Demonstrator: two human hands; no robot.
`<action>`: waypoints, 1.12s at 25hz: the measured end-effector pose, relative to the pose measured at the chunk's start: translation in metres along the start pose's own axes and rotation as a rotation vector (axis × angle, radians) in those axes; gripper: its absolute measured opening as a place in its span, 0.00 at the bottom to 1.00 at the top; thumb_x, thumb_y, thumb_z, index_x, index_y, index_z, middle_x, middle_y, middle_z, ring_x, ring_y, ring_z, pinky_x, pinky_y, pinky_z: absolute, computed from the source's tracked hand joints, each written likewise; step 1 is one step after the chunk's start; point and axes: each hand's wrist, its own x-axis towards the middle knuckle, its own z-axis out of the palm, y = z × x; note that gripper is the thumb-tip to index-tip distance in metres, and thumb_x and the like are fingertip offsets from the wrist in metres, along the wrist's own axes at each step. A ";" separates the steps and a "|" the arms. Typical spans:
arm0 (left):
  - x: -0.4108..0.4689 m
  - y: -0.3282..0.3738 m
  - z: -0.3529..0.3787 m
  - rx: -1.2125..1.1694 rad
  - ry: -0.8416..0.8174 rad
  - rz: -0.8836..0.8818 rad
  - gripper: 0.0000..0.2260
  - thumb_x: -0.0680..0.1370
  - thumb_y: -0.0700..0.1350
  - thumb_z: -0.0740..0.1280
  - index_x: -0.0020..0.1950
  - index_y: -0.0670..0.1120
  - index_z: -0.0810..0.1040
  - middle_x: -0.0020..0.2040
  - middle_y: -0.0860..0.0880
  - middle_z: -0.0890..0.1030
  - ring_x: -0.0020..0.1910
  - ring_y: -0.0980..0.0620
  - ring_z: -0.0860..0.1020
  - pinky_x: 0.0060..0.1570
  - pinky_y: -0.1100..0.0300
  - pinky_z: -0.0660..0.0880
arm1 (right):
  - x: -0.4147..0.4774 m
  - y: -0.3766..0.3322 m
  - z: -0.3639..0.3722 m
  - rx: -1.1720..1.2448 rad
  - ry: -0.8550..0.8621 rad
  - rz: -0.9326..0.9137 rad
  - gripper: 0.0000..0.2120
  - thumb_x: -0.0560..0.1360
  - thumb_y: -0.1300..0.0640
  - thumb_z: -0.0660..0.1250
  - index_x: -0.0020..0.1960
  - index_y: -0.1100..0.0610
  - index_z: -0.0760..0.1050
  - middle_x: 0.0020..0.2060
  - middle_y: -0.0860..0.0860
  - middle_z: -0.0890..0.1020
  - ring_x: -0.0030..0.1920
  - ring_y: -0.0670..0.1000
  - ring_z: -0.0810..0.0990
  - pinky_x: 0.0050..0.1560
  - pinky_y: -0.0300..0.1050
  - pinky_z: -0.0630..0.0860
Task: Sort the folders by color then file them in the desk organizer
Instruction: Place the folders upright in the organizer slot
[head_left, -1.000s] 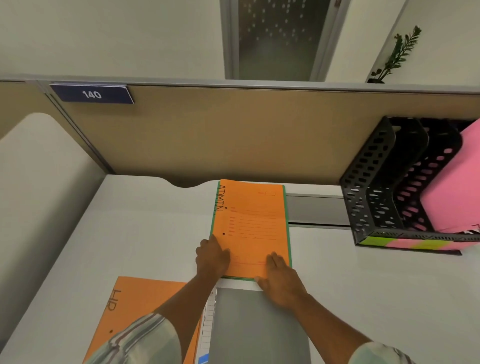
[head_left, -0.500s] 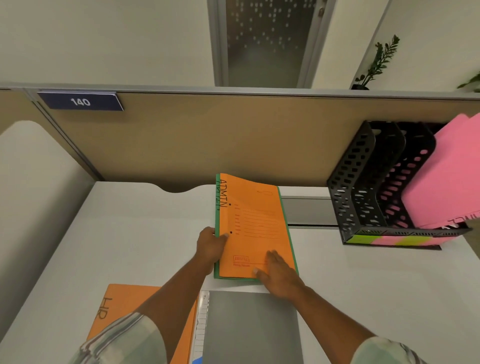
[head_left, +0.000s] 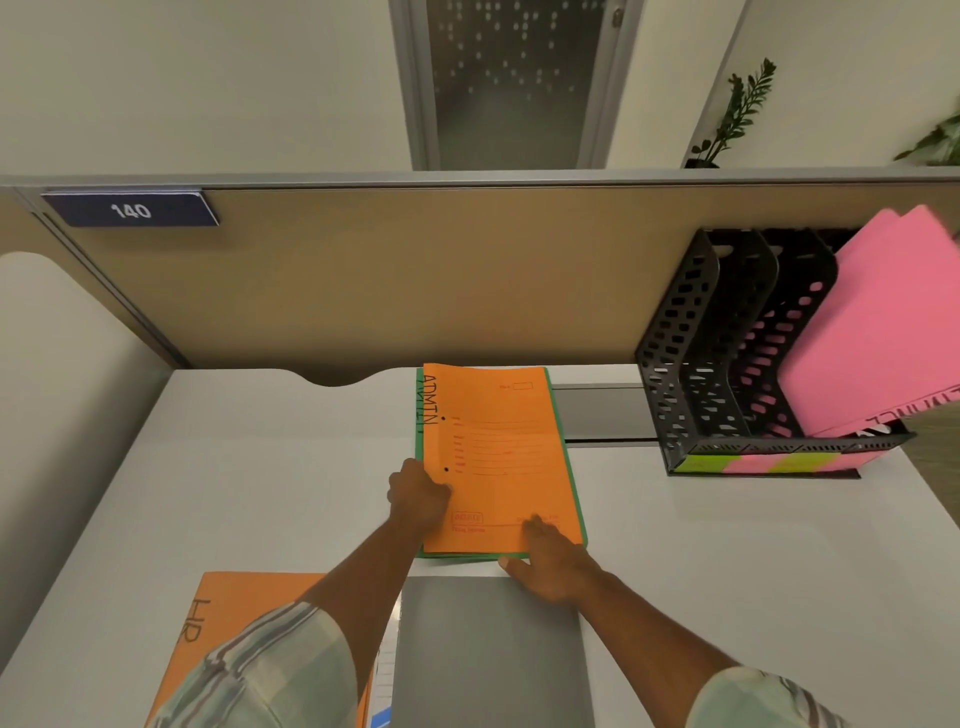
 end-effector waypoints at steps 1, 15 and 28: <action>0.002 0.003 -0.001 0.040 0.025 -0.049 0.14 0.79 0.45 0.70 0.64 0.45 0.77 0.63 0.42 0.79 0.60 0.40 0.79 0.61 0.43 0.80 | 0.002 0.000 0.001 -0.005 0.005 0.002 0.36 0.82 0.35 0.58 0.82 0.55 0.56 0.81 0.54 0.61 0.79 0.57 0.63 0.77 0.59 0.65; -0.058 0.040 -0.006 -0.506 -0.061 0.304 0.15 0.83 0.35 0.64 0.59 0.54 0.83 0.58 0.51 0.86 0.54 0.48 0.86 0.54 0.42 0.85 | -0.026 -0.031 -0.069 0.521 0.295 -0.121 0.22 0.83 0.40 0.61 0.73 0.50 0.69 0.69 0.47 0.77 0.67 0.52 0.77 0.67 0.52 0.76; -0.247 0.058 0.097 -0.230 0.009 0.808 0.17 0.86 0.40 0.62 0.73 0.56 0.70 0.53 0.58 0.82 0.45 0.62 0.78 0.41 0.73 0.72 | -0.202 0.003 -0.175 0.681 1.074 -0.342 0.18 0.79 0.50 0.66 0.67 0.42 0.68 0.39 0.48 0.78 0.34 0.49 0.79 0.32 0.37 0.76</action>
